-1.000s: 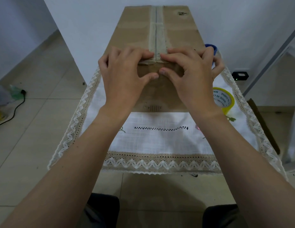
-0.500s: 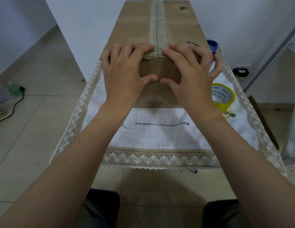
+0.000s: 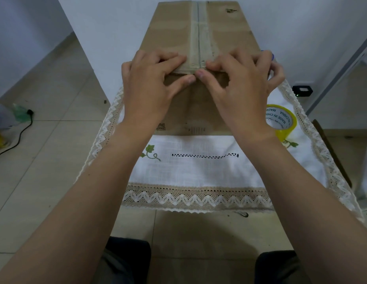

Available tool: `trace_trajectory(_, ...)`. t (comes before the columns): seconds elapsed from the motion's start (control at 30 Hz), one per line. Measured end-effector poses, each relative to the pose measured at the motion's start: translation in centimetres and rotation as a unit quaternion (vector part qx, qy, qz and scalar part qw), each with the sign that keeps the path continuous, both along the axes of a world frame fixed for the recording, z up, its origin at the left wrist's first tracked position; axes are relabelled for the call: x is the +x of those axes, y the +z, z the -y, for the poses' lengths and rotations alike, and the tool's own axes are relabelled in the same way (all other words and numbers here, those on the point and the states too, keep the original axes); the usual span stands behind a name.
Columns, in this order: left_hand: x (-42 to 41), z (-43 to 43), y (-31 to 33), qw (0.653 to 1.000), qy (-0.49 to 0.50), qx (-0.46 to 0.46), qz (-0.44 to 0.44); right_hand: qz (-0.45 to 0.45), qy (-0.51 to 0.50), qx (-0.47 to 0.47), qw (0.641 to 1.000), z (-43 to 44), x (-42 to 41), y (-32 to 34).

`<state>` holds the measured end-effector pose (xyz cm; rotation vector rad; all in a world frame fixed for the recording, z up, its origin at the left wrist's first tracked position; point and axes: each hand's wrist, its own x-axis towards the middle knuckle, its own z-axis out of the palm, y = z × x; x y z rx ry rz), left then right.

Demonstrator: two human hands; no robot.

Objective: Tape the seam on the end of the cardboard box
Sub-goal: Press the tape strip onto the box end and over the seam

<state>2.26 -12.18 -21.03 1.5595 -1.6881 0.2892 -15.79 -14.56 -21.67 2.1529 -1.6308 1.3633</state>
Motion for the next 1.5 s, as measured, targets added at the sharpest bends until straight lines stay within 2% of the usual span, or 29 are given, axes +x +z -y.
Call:
trace_trajectory(0.2, -0.7, 0.2, 0.2, 0.999, 0.025, -0.013, -0.018, -0.014, -0.008, -0.022, 1.0, 0.1, 0.4, -0.3)
trace_trajectory(0.5, -0.4, 0.0, 0.1, 1.0, 0.013, 0.007, -0.013, -0.046, 0.0, -0.037, 0.998, 0.4, -0.4, -0.7)
trace_trajectory(0.7, -0.4, -0.3, -0.5, 1.0, 0.021, 0.003, 0.023, -0.077, 0.005, -0.038, 0.996, 0.2, -0.6, -1.4)
trace_trajectory(0.93, -0.5, -0.5, -0.7, 0.998, 0.036, 0.0, 0.053, -0.071, 0.02, -0.049, 0.996, 0.1, -0.8, -2.0)
trace_trajectory(1.13, -0.4, -0.6, -0.8, 0.994, 0.036, 0.009, 0.098, -0.114, 0.028, -0.043, 0.992, 0.0, -1.6, -2.2)
trace_trajectory(1.3, -1.4, -0.3, -0.3, 0.997, 0.053, -0.036, 0.034, -0.007, 0.028, -0.046, 0.999, 0.2, -1.6, -0.8)
trace_trajectory(1.5, -2.2, 0.2, 0.0, 0.996, 0.071, -0.047, -0.023, 0.077, 0.01, 0.029, 0.997, 1.0, -0.1, 0.2)
